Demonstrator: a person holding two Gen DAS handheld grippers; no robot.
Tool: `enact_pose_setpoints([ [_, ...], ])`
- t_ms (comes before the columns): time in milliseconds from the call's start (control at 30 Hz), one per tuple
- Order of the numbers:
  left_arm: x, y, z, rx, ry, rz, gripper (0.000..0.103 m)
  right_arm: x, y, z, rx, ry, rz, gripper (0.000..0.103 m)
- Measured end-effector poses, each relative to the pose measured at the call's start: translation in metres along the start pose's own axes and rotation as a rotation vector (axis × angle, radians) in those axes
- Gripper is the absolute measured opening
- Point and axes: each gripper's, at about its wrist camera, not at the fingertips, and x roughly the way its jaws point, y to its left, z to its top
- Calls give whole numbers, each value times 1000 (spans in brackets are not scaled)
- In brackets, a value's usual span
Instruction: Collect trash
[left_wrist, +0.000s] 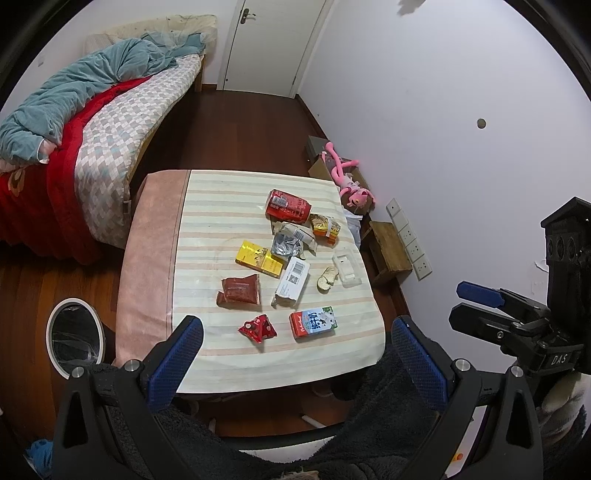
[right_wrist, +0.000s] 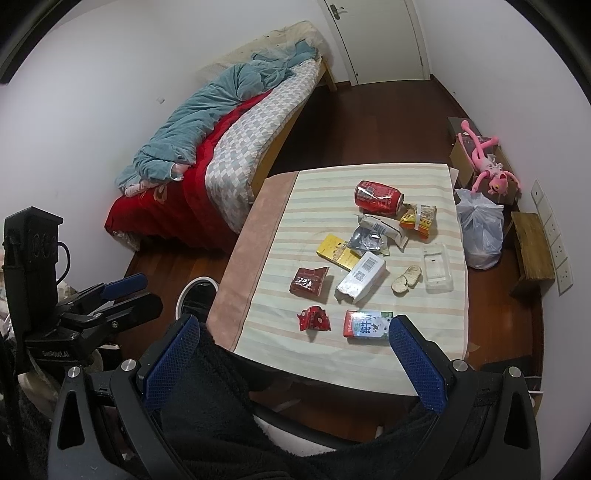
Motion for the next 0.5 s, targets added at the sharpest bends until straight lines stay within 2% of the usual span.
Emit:
enact_pose_setpoints([
  [500,0,0,-1,1,4,0,103,1,3,2,-5,3,4,103],
])
